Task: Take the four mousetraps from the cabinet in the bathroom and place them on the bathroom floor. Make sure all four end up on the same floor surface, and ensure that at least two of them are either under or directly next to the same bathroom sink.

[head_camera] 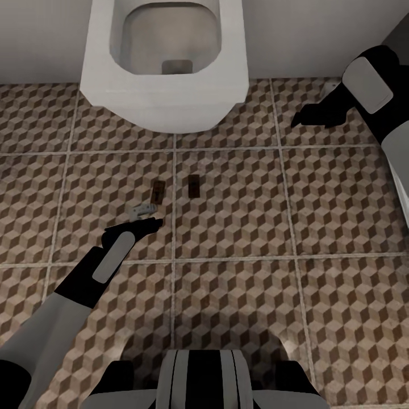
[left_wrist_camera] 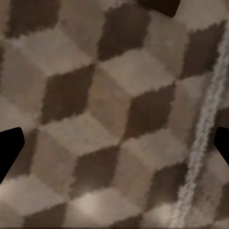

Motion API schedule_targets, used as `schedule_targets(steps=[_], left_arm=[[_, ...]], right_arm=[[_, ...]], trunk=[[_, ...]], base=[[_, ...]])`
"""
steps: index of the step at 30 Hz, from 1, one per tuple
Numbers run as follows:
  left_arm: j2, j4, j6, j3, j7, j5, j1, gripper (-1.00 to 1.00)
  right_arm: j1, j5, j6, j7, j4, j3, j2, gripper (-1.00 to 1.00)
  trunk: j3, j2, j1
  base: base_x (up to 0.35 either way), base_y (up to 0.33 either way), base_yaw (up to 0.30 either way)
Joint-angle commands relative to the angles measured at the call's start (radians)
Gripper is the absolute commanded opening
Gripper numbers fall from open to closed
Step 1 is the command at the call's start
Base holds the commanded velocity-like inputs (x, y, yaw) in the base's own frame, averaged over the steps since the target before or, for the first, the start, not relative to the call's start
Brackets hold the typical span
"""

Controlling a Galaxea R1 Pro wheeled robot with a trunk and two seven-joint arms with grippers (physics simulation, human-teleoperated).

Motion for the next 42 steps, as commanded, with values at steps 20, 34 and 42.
schedule_targets(steps=[20,34,42], left_arm=[[0.005,-0.013,0.003,0.0,0.008,0.012,0.0,1.0],[0.01,-0.014,0.013,0.005,0.002,0.015,0.001,1.0],[0.014,-0.014,0.021,0.007,0.003,0.015,0.005,1.0]], right_arm=[[0.011,-0.01,0.001,-0.007,0.009,0.026,0.005,1.0],[0.079,-0.011,0.001,-0.007,0.011,0.041,0.02,1.0],[0.141,-0.01,0.001,-0.007,0.01,0.042,0.021,1.0]], trunk=[[-0.001,0.0,0.0],[0.054,0.003,-0.007],[0.084,0.005,-0.01]], base=[[-0.015,-0.002,0.0],[0.0,0.0,0.0],[0.0,0.0,0.0]])
